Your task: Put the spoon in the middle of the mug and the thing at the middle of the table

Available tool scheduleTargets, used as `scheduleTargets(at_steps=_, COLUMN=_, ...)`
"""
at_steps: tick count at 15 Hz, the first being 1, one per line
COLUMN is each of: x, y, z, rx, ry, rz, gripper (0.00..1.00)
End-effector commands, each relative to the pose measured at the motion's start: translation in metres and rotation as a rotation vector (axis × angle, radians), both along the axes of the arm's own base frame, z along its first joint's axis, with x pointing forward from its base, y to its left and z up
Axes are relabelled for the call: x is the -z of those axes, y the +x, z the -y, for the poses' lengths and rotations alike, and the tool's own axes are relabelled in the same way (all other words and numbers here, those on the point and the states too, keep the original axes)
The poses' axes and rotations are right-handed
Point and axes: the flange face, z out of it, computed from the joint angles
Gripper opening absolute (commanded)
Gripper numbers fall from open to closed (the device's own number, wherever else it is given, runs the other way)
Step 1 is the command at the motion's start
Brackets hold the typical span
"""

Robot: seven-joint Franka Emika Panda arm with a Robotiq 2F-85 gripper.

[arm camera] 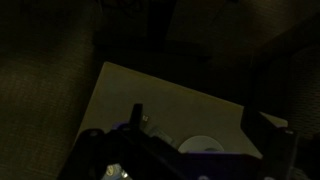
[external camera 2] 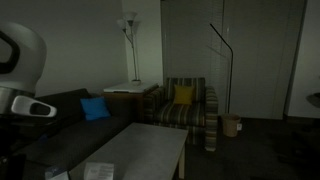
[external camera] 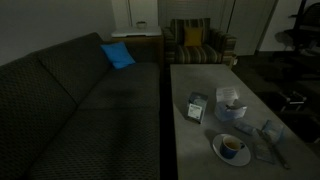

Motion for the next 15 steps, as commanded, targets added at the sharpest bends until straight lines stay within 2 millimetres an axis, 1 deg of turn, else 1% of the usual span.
scheduleTargets(at_steps=1, x=0.000, y=0.001, z=0.000, rx=0.000, ry=0.000, rz=0.000, gripper=1.00)
scheduleTargets(at_steps=4, x=0.007, y=0.001, z=-0.003, rx=-0.019, ry=-0.002, rz=0.013, gripper=1.00)
scheduleTargets(at_steps=8, x=0.033, y=0.000, z=-0.004, rx=-0.035, ry=0.007, rz=0.043, gripper=1.00)
scheduleTargets(at_steps=9, x=0.047, y=-0.002, z=-0.005, rx=-0.037, ry=0.017, rz=0.048, gripper=1.00)
scheduleTargets(at_steps=11, x=0.072, y=-0.002, z=0.002, rx=-0.044, ry=0.023, rz=0.051, gripper=1.00)
scheduleTargets(at_steps=15, x=0.122, y=-0.014, z=0.017, rx=-0.043, ry=0.050, rz=0.066, gripper=1.00)
